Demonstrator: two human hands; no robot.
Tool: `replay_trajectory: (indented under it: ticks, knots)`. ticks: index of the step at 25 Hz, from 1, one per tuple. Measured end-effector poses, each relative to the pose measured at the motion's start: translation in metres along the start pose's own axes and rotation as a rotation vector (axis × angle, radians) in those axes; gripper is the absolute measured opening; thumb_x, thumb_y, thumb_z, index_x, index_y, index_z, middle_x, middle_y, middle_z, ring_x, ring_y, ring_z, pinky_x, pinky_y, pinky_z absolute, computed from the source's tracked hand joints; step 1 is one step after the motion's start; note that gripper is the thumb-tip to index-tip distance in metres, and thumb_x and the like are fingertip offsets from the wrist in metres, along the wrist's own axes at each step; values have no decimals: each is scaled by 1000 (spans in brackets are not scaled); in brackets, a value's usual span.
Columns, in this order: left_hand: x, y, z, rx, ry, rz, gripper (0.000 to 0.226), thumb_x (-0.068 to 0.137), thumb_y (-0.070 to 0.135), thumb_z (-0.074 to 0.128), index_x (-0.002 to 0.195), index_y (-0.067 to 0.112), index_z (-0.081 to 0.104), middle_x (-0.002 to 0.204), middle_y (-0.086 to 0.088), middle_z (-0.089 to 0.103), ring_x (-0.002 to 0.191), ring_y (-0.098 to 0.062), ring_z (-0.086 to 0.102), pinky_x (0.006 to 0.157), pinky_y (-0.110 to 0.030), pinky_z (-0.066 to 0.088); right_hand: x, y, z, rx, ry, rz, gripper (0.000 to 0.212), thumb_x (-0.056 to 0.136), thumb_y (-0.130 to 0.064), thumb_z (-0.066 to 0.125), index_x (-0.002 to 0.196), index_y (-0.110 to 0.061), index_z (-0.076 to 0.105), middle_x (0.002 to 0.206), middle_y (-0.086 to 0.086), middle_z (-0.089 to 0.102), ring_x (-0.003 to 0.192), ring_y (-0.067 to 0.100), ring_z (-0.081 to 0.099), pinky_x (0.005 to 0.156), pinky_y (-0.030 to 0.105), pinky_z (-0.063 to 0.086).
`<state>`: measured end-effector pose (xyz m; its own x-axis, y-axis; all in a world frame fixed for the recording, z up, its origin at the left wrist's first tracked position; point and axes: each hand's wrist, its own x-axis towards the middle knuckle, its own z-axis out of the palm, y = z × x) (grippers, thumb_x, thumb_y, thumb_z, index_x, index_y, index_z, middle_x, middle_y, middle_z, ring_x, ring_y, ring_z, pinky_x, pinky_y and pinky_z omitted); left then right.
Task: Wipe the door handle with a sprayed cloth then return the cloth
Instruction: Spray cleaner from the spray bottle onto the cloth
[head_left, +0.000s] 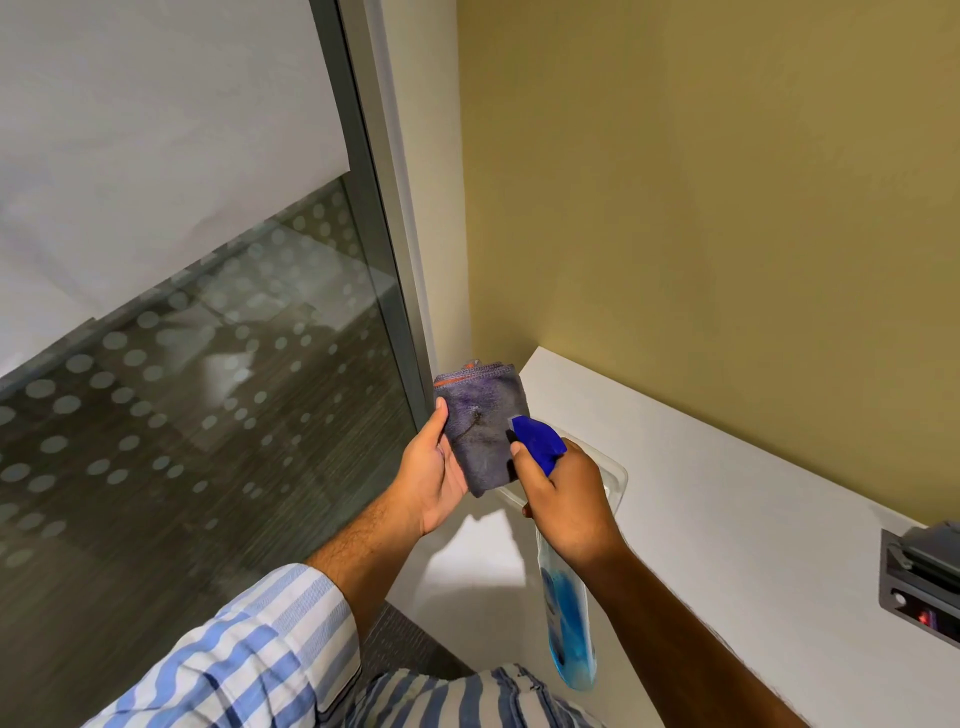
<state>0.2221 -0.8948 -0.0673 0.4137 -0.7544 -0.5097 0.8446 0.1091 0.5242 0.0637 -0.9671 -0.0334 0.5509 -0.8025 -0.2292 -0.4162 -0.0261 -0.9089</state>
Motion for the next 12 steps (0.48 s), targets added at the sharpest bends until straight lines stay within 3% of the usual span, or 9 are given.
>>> replay_trajectory:
  ticks: [3,10,12]
  knots:
    - [-1,-2,1,16,-5,10,64,102,56,50,151,16,58,147,-11,70,131,-29,72,93,-43,66,-2,3,1,35,0,-19,25,103,-41,65,111,-18,65,83,1,65,83,22,72,67,28,61]
    - [-2,5,6,-12,-36,38,70,96,57,56,152,15,58,147,-12,69,130,-31,72,90,-46,67,-10,14,3,64,-7,-69,35,100,-43,69,127,-26,56,104,-1,65,98,23,71,80,38,69]
    - [-3,6,7,8,-26,37,71,99,58,53,154,15,56,149,-12,68,135,-31,68,100,-48,63,-14,19,2,80,7,-98,34,100,-41,70,126,-23,58,106,2,65,97,23,70,79,38,69]
